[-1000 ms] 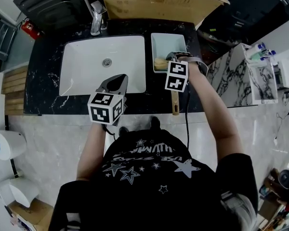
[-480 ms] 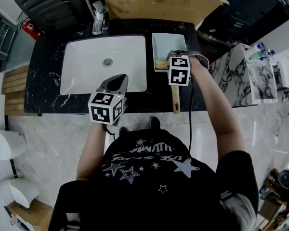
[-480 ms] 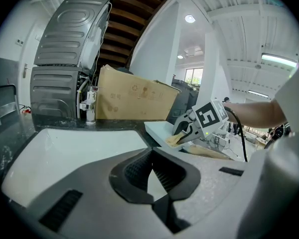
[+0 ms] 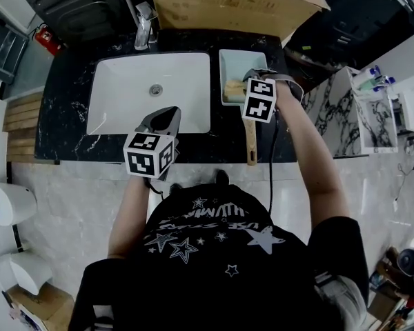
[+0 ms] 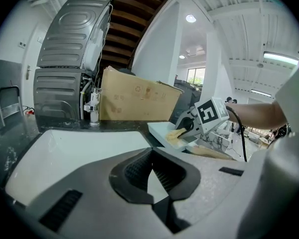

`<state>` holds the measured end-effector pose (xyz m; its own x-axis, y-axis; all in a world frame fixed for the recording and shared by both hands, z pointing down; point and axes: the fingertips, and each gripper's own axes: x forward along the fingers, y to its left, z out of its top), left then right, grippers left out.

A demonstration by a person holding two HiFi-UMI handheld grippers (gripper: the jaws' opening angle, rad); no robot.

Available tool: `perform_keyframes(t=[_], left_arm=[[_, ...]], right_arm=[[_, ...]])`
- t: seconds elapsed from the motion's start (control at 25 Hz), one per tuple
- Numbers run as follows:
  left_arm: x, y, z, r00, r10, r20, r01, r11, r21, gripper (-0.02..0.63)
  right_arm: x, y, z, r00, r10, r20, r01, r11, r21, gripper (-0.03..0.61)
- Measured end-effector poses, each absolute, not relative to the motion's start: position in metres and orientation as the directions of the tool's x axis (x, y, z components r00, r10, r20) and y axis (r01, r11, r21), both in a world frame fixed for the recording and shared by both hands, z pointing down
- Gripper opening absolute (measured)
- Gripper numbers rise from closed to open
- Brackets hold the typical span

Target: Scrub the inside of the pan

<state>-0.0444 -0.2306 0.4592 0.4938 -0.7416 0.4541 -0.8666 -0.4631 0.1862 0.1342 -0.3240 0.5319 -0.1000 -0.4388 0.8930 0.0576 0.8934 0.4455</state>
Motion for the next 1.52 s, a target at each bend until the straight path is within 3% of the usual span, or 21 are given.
perform_keyframes(t=[0.48,1.0,1.52], left_arm=[[-0.054,-0.256,0.458,0.442,-0.77,0.46,-0.895,-0.415,0.166,0.008],[-0.058,-0.285,0.456,0.42,-0.778,0.467,-0.905,-0.396,0.154,0.008],[-0.047,-0.287,0.461,0.464,-0.751,0.469,-0.882,-0.438,0.172,0.008]], right_arm=[[0.145,-0.401,0.525,-0.071,-0.601,0.796,-0.074,0.799,0.596,0.081],[0.154,-0.435,0.544,-0.074,-0.619,0.782,-0.119,0.784,0.609,0.081],[0.153,-0.407,0.548,-0.027,-0.571,0.821,-0.06,0.821,0.568,0.077]])
